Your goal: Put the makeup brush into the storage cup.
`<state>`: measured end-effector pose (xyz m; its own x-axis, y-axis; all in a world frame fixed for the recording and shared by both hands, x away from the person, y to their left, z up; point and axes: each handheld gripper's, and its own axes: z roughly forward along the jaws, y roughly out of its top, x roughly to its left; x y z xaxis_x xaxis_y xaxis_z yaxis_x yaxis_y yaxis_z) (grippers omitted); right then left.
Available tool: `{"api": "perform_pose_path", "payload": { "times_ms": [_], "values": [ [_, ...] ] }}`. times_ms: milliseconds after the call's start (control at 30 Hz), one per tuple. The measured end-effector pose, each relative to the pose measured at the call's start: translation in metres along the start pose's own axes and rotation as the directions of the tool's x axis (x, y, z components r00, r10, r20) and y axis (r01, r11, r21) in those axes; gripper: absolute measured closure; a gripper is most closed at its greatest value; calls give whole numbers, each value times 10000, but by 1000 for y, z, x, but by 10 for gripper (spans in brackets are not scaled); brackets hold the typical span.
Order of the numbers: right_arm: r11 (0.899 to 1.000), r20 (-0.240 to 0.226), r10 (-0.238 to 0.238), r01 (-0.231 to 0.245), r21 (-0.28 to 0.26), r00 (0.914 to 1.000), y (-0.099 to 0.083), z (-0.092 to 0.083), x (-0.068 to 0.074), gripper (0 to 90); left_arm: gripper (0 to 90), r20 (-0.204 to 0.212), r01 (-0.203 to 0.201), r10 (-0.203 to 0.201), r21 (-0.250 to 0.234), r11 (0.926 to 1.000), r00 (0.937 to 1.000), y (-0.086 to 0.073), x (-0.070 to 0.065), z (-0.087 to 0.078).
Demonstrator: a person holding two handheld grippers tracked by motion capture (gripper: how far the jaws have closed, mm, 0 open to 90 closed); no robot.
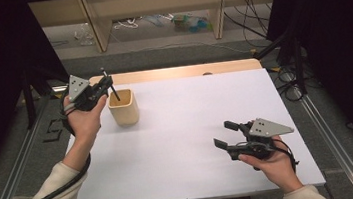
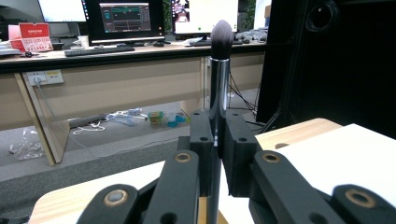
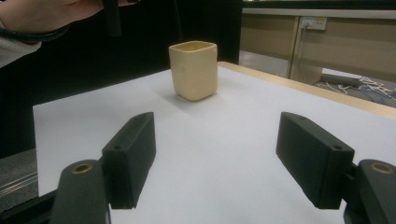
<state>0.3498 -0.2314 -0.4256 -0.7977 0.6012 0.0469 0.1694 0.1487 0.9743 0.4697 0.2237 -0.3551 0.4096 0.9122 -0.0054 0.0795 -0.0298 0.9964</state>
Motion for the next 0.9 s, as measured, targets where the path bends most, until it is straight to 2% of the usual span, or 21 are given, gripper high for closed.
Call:
{"api": "perform_pose_path", "payload": {
  "times_ms": [67,133,167,300,533,600,700,733,900],
  "values": [
    [10000,108,-6,5,87,9999,0,-1,0,298,835,-17,-9,9,6,10000,10000,0,0,1],
    [9999,18,125,-125,88,9999,0,0,1,298,835,1,7,-7,9,10000,10000,0,0,2],
    [10000,108,1,-2,88,9999,0,-1,0,298,835,2,32,-32,2,10000,10000,0,-1,2],
    [10000,108,11,-12,94,9999,0,-1,0,298,835,-15,38,-38,20,10000,10000,0,0,4],
    [9998,79,-5,6,-175,10000,0,1,0,302,835,-30,82,-82,1,10000,10000,1,0,6],
    [10000,119,23,-24,68,9999,0,-1,0,301,835,-28,88,-88,-6,10000,10000,1,1,6],
    [9999,63,51,-50,-163,10000,0,1,0,301,835,-49,122,-122,-10,9999,9999,2,2,6],
    [10000,108,36,-36,54,9999,0,-1,0,301,835,-56,106,-106,-1,9999,9999,2,2,6],
    [9999,123,-17,16,144,9999,0,0,0,300,835,-58,119,-118,27,9999,9999,0,3,9]
  ]
}}
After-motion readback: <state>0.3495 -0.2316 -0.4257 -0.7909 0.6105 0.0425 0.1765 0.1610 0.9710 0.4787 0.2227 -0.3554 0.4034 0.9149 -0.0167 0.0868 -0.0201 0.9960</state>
